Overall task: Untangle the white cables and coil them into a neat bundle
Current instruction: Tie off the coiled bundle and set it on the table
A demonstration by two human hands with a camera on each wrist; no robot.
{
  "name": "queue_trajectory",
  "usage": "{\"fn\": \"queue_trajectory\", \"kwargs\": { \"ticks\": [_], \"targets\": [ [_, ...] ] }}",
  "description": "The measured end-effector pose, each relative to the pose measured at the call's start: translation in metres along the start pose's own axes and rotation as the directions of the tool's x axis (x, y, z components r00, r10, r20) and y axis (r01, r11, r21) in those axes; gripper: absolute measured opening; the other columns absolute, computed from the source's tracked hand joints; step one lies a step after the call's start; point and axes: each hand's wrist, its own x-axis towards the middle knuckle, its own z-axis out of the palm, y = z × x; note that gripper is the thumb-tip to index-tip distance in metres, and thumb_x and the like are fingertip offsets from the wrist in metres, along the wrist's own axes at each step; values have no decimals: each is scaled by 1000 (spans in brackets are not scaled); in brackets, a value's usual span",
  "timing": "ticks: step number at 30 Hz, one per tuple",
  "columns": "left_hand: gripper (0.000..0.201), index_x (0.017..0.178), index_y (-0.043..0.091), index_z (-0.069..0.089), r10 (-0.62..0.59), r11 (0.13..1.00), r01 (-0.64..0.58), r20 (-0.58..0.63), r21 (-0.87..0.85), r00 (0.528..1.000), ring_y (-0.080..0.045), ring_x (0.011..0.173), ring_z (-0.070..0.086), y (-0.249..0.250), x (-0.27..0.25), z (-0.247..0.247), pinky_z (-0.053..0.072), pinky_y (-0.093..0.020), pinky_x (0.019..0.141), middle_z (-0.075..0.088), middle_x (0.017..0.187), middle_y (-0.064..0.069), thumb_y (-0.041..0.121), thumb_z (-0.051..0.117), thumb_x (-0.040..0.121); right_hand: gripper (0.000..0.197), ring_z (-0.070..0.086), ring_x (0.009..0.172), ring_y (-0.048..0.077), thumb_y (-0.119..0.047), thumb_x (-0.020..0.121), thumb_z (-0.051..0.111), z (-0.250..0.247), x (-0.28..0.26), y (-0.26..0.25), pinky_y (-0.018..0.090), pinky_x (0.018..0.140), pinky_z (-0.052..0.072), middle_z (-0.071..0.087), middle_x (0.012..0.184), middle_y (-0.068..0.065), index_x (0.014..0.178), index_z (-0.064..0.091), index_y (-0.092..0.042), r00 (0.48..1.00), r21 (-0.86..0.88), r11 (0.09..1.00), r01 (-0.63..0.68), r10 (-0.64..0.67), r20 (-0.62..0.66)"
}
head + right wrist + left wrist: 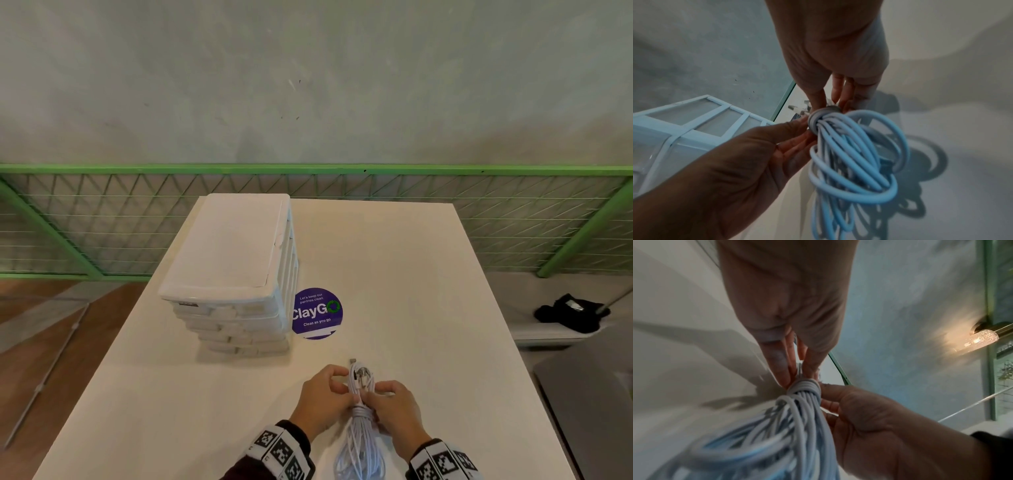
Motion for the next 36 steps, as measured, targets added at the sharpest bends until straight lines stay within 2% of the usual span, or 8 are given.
{"fn": "queue_trajectory", "kwargs": {
  "ticks": [5,13,20,23,28,32,34,36],
  "targets": [
    [31,101,28,57,18,999,-18,-9,47,1000,-10,76,62,0,0,2,54,-26,81,63,74,5,12,69,77,19,58,51,17,-13,81,69,-12,-7,-8,24,45,50,63,76,12,95,57,-7,991,75,997,-10,-1,134],
    [26,108,19,57,-27,999,28,-34,44,999,-17,88,63,1,-2,2,54,-27,83,64,86,2,17,65,83,11,53,59,21,-7,90,50,-27,-8,-17,28,51,52,60,77,12,85,60,-6,983,17,1000,15,-18,183],
    [10,89,23,58,-33,998,25,-135,-61,990,-14,77,58,4,-12,-33,48,-23,69,62,89,-2,15,62,84,9,56,72,17,-18,86,59,-18,-22,-45,29,59,54,59,83,3,93,61,-12,977,-131,970,206,-197,76],
    [15,83,27,57,46,998,-53,-229,-25,972,-15,77,58,8,-21,-57,50,-24,71,62,84,1,12,57,87,5,56,77,13,-17,88,55,1,-36,-64,19,66,47,62,87,-2,89,60,-19,907,-264,869,418,-414,74],
    [13,95,24,54,278,959,-267,-488,94,827,-2,75,57,18,-54,-117,43,-3,65,59,82,12,12,56,90,12,57,82,14,-23,88,53,73,-61,-80,23,77,46,68,98,-1,80,56,-32,810,-453,675,582,-533,246],
    [14,97,22,55,399,912,-357,-629,201,668,-14,86,57,15,-72,-174,46,-14,71,58,91,9,11,57,88,37,52,116,20,-25,91,48,138,-74,-72,29,95,42,55,127,4,128,50,-25,764,-626,442,643,-422,487],
    [22,108,17,57,504,862,-378,-645,337,575,-20,96,54,10,-70,-202,49,-28,80,56,103,5,11,55,86,47,48,122,23,-24,94,42,160,-78,-71,32,99,39,48,134,6,140,35,-25,773,-687,366,628,-398,495],
    [36,120,15,57,613,787,-367,-564,496,553,-20,107,48,9,-67,-222,43,-27,82,54,114,2,10,54,84,53,50,120,26,-20,94,39,176,-78,-70,34,96,42,46,133,9,144,23,-24,788,-738,315,597,-405,464]
  ]
}}
